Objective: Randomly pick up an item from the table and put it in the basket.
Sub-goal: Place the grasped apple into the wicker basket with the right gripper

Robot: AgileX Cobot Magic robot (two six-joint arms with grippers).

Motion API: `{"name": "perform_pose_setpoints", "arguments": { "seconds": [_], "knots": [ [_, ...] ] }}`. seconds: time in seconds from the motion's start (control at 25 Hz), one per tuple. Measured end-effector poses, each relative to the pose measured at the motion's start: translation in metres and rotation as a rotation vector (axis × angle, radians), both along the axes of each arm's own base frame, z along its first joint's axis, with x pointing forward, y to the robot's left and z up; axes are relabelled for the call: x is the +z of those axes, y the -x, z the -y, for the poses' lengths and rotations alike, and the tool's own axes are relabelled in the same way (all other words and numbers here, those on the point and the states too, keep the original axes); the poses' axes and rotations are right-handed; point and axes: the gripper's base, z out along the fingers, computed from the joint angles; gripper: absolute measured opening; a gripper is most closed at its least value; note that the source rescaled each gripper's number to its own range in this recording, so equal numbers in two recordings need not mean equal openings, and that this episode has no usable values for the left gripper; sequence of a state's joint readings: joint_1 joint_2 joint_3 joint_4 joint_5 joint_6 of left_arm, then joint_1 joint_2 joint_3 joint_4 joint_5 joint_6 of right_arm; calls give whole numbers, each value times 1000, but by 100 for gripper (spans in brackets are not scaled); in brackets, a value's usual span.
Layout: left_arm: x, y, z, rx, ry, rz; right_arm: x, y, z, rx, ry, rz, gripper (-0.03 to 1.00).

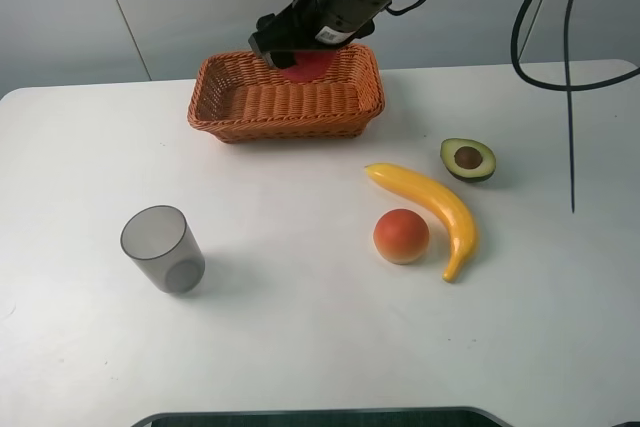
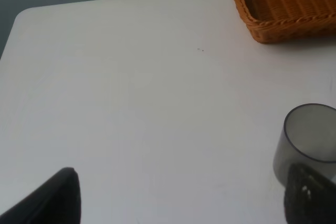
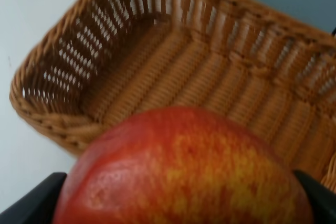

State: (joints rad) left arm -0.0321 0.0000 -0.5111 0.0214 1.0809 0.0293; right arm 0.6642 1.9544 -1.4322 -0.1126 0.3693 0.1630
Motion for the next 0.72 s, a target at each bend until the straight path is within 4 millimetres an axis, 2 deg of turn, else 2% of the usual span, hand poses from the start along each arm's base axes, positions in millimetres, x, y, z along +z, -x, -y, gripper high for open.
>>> {"name": "perform_pose_setpoints", "arguments": {
  "seconds": [0.4,0.72],
  "knots": [
    [0,0,0,0,0,0,-31,-14,-11,13,-51,55,1],
    [0,0,0,0,0,0,-58,-27,-8,-1,-59,58,1]
  ]
}}
